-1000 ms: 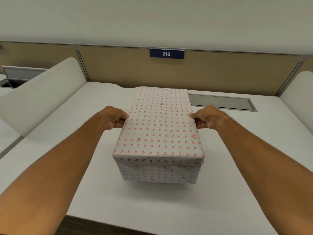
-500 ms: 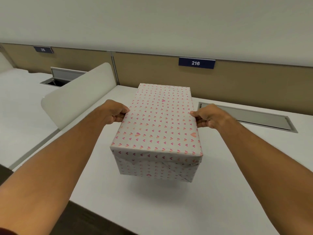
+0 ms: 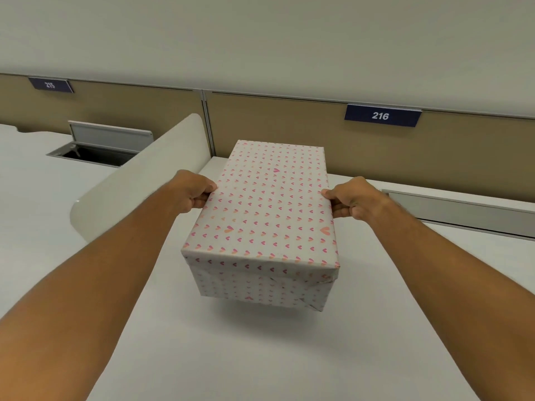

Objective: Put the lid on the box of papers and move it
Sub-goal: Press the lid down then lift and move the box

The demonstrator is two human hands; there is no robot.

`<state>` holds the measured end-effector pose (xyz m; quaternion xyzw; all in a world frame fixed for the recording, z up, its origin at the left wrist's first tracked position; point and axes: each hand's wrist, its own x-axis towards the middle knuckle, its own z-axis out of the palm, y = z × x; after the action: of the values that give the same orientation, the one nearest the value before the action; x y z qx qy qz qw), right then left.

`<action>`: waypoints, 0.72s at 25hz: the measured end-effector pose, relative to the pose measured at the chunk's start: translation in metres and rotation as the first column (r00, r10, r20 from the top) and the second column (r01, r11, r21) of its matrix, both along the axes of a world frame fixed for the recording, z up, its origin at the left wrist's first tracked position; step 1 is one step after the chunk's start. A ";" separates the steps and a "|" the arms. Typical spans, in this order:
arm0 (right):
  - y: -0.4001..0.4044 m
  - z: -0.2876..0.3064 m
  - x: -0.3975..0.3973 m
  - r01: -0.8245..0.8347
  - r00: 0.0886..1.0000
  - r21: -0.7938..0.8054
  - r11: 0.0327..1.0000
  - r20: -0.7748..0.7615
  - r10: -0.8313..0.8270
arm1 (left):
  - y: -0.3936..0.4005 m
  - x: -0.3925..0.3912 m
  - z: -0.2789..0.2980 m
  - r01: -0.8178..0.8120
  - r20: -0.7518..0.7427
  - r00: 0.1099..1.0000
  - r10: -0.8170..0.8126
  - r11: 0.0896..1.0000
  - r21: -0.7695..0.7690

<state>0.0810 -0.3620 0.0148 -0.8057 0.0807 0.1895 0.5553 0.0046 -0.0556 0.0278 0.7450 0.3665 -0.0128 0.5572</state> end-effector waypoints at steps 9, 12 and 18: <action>0.130 -0.014 0.063 0.065 0.998 0.027 0.998 -0.023 -0.064 | 0.118 0.074 -0.006 0.042 -0.009 0.999 -0.042 0.999 0.014; 0.160 -0.022 0.084 0.081 0.996 0.041 0.996 -0.023 -0.080 | 0.144 0.096 -0.008 0.036 -0.004 0.999 -0.035 0.998 0.056; 0.194 -0.034 0.113 0.095 0.995 0.042 0.995 -0.011 -0.095 | 0.171 0.126 -0.011 -0.006 -0.002 1.000 0.006 1.000 0.011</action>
<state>0.1943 -0.1680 -0.0196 -0.7880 0.1174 0.1681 0.5805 0.1308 0.1150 0.0167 0.7471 0.3692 -0.0097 0.5527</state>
